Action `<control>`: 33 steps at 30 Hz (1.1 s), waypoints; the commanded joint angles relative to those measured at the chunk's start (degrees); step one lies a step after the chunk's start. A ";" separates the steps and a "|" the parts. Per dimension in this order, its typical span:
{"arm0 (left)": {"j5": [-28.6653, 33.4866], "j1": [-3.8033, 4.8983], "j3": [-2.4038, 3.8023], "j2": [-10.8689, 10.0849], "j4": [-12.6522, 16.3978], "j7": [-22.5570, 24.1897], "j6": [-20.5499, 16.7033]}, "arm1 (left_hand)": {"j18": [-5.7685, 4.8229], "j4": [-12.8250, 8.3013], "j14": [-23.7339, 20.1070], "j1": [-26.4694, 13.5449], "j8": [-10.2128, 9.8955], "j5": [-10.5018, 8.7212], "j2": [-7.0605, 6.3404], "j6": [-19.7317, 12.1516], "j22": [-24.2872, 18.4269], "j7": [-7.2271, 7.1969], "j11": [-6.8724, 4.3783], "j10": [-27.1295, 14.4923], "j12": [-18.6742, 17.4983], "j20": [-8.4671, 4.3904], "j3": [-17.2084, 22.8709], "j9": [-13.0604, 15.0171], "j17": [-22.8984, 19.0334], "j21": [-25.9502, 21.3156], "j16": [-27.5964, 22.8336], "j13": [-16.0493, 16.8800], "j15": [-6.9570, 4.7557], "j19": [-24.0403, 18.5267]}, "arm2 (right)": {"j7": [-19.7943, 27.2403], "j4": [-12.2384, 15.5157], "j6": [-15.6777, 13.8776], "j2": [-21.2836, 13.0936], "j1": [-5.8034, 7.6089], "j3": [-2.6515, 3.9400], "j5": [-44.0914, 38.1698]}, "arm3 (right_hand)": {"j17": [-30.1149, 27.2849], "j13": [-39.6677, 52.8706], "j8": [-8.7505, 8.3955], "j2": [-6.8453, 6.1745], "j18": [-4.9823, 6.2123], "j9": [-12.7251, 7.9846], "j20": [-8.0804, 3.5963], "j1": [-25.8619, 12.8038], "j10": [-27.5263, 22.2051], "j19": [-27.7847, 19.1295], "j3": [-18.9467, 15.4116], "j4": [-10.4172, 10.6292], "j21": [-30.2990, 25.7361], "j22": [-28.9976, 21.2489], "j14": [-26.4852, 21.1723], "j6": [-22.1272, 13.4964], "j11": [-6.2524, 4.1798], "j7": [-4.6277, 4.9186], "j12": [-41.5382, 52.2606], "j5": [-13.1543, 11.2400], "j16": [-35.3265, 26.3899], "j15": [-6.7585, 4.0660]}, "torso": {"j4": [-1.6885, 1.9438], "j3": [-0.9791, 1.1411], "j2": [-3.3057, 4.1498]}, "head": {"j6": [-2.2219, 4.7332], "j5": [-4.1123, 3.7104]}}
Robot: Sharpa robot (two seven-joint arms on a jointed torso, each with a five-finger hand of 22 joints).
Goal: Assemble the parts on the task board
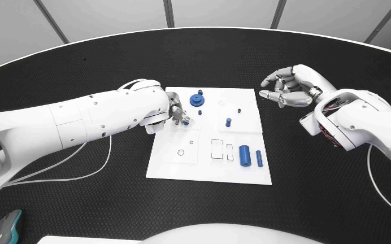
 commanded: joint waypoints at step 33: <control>3.49 -0.02 0.01 0.28 -0.57 1.17 -0.61 | -0.62 -7.83 5.38 10.12 3.63 0.22 0.00 -1.76 1.03 -0.02 -0.07 0.06 -0.18 0.08 25.43 1.19 13.22 0.27 0.68 -1.42 -0.01 -0.08 | 0.05 -0.10 -0.01 0.06 0.00 0.00 0.00 | 0.05 0.04 0.38 0.13 0.73 0.04 0.00 0.58 -0.09 0.63 0.21 0.37 -0.22 -0.02 0.17 -0.25 -0.22 -0.05 -0.22 0.99 -0.34 -0.24 | 0.05 0.04 -0.05 | -0.21 -0.01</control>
